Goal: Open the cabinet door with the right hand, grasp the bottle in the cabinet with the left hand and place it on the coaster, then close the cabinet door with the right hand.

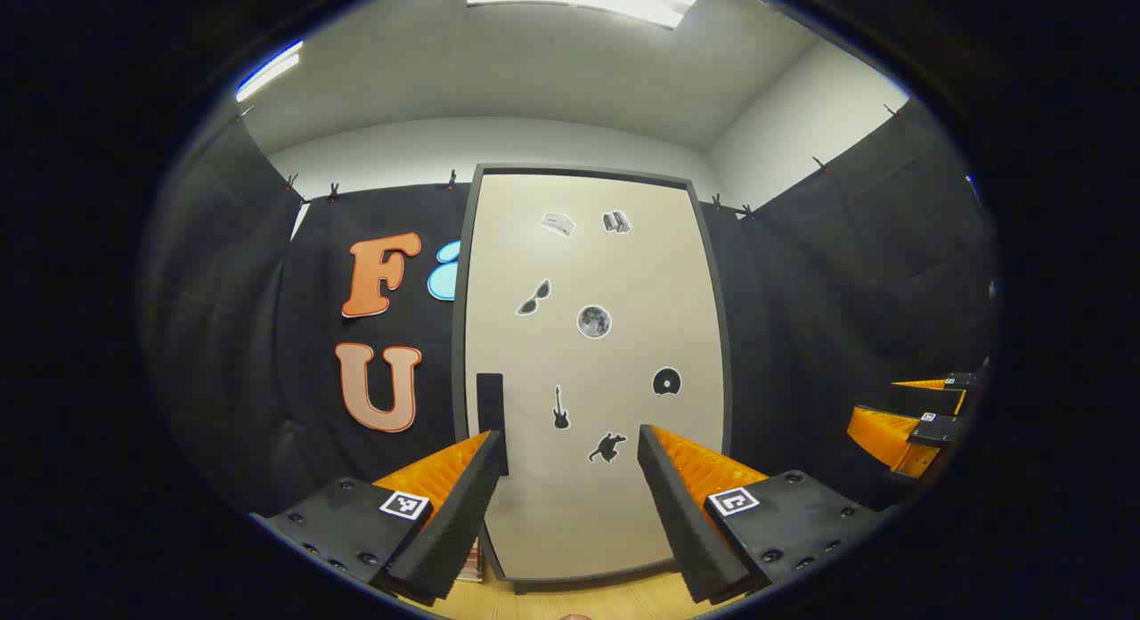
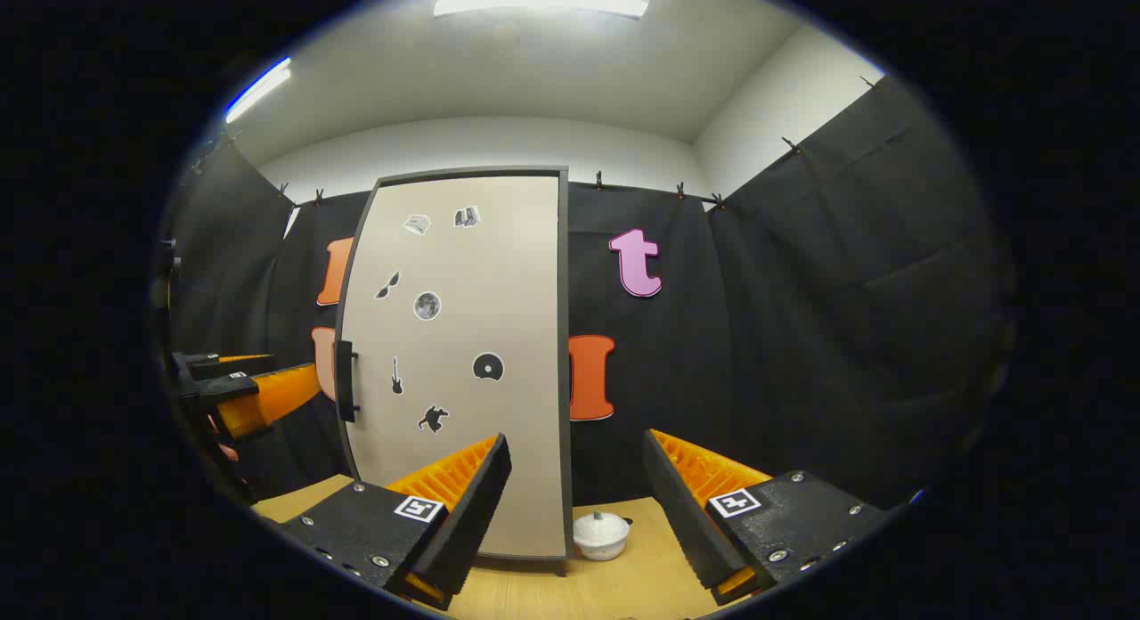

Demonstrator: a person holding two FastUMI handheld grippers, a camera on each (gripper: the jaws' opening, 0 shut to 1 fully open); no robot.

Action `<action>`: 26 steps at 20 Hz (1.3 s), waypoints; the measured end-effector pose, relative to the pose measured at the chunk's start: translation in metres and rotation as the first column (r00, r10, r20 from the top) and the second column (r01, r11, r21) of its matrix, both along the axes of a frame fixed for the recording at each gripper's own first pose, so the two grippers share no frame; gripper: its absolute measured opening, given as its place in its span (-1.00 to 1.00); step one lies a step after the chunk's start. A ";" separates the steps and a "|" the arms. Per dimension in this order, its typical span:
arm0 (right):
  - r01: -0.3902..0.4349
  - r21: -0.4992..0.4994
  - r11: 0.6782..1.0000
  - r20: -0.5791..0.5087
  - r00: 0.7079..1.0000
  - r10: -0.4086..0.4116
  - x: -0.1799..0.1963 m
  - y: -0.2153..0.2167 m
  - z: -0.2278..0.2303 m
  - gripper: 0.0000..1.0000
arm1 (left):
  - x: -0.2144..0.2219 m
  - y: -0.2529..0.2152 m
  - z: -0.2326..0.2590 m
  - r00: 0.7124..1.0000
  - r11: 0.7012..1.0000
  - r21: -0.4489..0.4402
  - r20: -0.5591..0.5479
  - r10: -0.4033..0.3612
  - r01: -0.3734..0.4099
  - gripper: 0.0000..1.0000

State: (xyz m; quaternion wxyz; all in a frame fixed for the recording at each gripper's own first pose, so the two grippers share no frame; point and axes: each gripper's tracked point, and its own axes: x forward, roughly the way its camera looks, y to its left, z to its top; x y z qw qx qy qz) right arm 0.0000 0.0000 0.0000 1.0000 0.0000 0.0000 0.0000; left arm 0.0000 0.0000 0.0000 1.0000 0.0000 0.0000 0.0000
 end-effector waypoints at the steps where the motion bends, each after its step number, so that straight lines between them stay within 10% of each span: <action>1: -0.006 -0.011 1.000 -0.002 1.000 0.006 -0.002 -0.002 0.000 0.85 | -0.002 -0.001 0.001 1.000 1.000 -0.005 0.000 0.008 -0.008 0.95; 26: -0.174 0.008 0.985 -0.012 0.985 0.174 -0.030 -0.028 0.014 0.87 | -0.057 -0.004 0.026 0.971 0.972 0.013 -0.034 0.236 -0.235 0.93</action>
